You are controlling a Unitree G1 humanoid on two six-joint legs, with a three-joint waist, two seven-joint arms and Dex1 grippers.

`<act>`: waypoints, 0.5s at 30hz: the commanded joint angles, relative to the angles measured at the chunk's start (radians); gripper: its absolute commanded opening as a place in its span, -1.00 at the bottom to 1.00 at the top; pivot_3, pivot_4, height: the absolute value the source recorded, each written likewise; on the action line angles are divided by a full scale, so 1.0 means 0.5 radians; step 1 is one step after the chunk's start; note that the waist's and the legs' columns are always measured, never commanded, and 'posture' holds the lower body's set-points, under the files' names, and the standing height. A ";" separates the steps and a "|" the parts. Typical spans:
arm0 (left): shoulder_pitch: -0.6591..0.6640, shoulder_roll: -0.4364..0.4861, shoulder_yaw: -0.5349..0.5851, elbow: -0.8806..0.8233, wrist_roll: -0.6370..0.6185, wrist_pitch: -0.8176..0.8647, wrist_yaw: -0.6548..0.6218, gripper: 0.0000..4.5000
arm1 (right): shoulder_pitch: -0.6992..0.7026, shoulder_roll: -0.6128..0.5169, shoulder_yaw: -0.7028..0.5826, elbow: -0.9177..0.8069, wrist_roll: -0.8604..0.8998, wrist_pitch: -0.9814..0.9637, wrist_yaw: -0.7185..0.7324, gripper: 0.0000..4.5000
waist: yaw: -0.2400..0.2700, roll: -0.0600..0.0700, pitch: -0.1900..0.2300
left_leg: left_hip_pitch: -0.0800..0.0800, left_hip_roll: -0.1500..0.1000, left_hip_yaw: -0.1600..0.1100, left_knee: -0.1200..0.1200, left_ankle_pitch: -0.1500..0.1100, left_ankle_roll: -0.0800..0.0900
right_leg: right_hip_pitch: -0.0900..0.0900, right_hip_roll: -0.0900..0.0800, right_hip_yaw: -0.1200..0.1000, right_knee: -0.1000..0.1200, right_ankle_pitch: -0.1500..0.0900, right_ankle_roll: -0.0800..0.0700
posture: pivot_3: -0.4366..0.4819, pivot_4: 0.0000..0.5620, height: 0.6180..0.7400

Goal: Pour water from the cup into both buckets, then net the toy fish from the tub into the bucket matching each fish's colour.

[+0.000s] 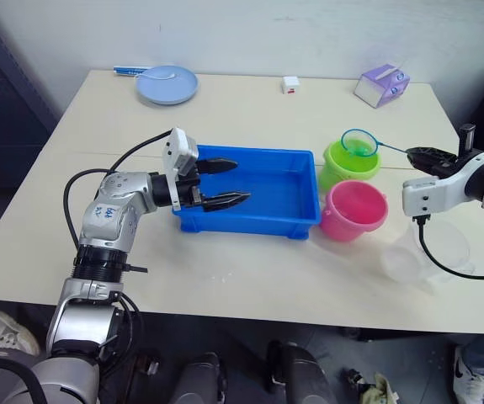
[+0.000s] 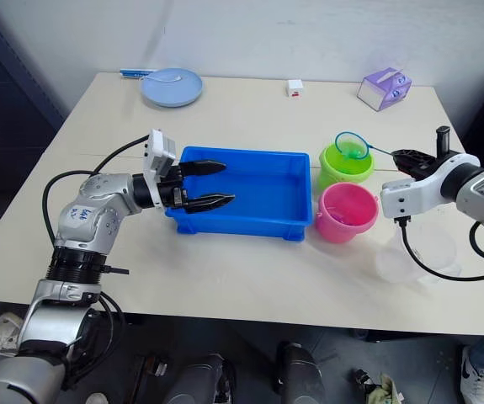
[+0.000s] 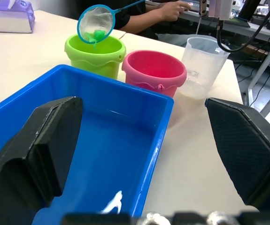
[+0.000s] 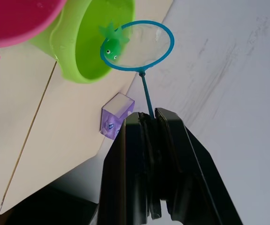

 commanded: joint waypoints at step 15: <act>-0.098 0.007 0.011 0.045 0.006 -0.058 -0.005 1.00 | 0.078 0.007 -0.044 -0.043 -0.113 -0.077 -0.104 -0.64 | -0.003 0.000 0.000 | 0.000 -0.001 0.000 0.000 0.000 0.000 | 0.000 -0.001 -0.001 0.001 0.000 0.000 | -0.05 -0.47 0.99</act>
